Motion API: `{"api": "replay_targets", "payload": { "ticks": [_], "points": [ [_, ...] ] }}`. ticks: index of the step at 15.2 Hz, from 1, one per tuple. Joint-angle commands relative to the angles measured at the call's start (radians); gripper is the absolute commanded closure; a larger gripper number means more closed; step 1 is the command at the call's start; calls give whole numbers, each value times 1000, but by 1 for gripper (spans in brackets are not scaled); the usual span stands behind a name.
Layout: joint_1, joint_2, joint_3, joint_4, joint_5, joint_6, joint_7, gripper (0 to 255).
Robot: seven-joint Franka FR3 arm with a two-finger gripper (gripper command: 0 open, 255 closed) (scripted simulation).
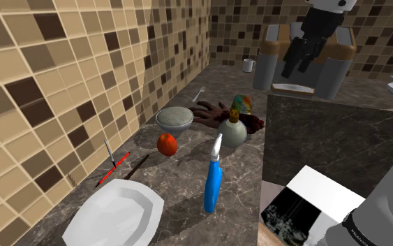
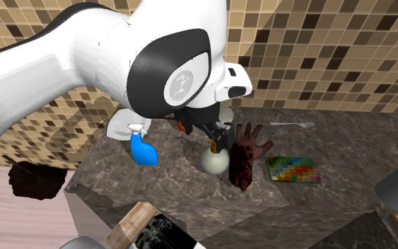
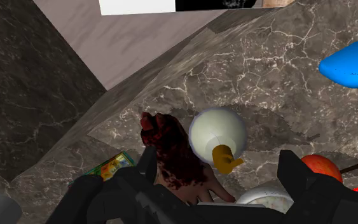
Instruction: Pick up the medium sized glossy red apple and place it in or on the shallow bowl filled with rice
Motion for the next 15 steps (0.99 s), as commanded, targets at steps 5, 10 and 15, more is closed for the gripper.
{"api": "replay_targets", "payload": {
  "ticks": [5,10,15],
  "points": [
    [21,50,50,-59,29,135,45,0],
    [47,144,114,-102,57,305,101,0],
    [65,270,180,-108,70,472,159,0]
  ]
}}
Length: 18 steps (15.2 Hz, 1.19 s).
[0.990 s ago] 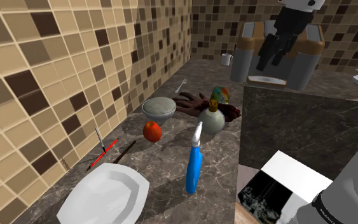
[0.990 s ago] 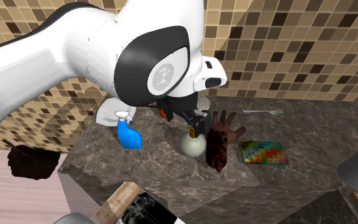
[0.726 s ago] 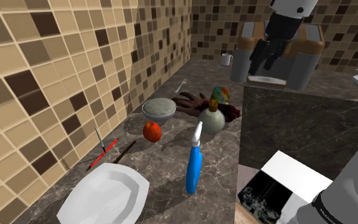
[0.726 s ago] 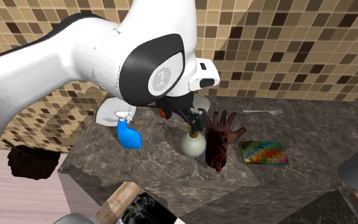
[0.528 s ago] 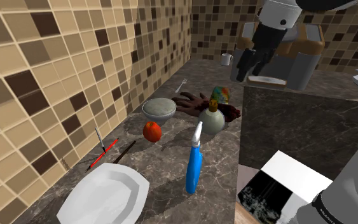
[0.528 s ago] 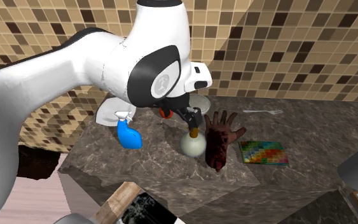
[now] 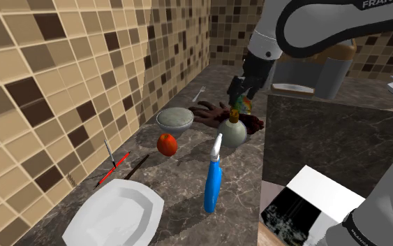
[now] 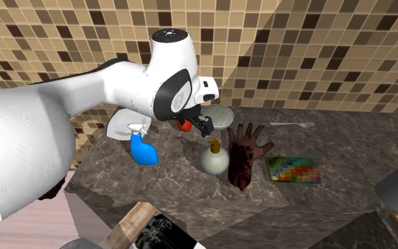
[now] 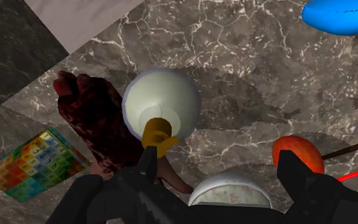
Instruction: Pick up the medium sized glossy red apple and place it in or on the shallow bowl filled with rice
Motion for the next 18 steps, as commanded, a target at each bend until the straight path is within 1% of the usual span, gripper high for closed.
{"api": "replay_targets", "payload": {
  "ticks": [1,6,10,14,18],
  "points": [
    [4,62,25,10,0,68,22,0],
    [8,217,94,48,-22,219,95,0],
    [4,355,147,104,-75,322,171,0],
    [3,500,192,183,-169,404,270,0],
    [22,652,209,287,-297,459,387,0]
  ]
}}
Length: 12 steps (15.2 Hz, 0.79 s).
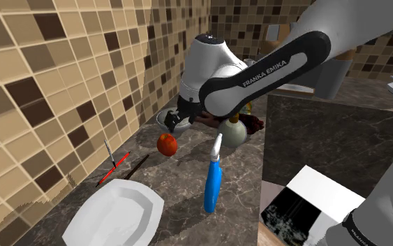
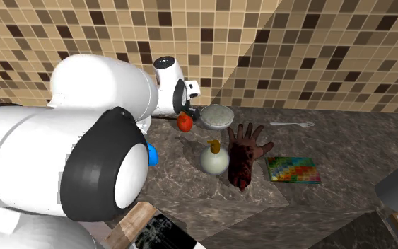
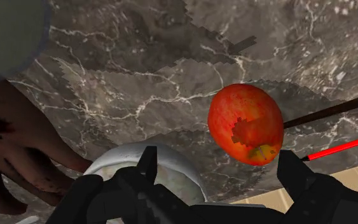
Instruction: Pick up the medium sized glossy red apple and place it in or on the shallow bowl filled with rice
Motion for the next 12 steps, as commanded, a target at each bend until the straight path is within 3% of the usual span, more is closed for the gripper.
{"api": "replay_targets", "payload": {
  "ticks": [1,4,12],
  "points": [
    [18,75,2,55,-68,23,63,0],
    [60,189,-15,153,-159,42,141,0],
    [91,300,-52,207,-228,95,189,0]
  ]
}}
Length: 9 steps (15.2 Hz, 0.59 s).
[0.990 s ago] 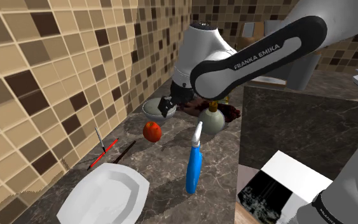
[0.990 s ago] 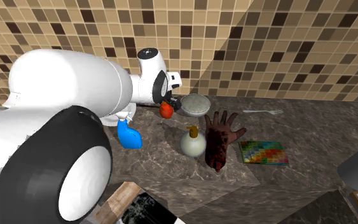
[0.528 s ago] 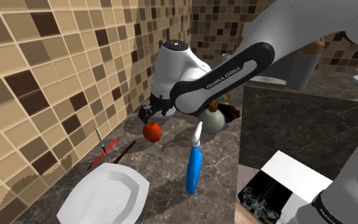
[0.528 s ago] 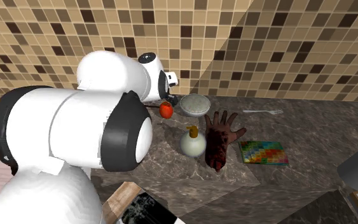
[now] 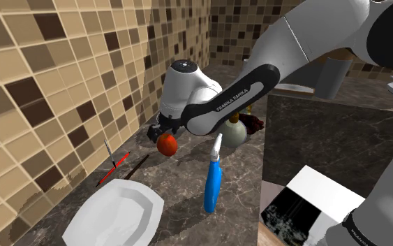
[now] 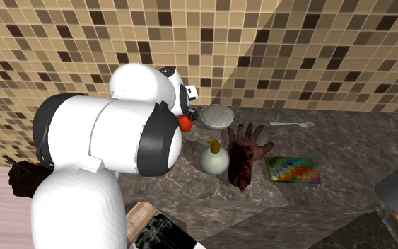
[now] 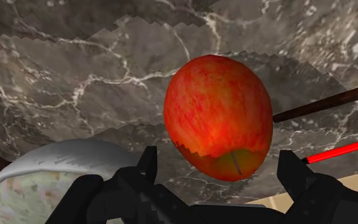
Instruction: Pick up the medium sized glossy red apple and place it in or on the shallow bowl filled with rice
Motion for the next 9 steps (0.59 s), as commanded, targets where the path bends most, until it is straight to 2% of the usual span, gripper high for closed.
{"api": "replay_targets", "payload": {
  "ticks": [1,8,9],
  "points": [
    [7,20,-7,10,-12,9,9,0],
    [7,20,-7,10,-12,9,9,0],
    [7,20,-7,10,-12,9,9,255]
  ]
}}
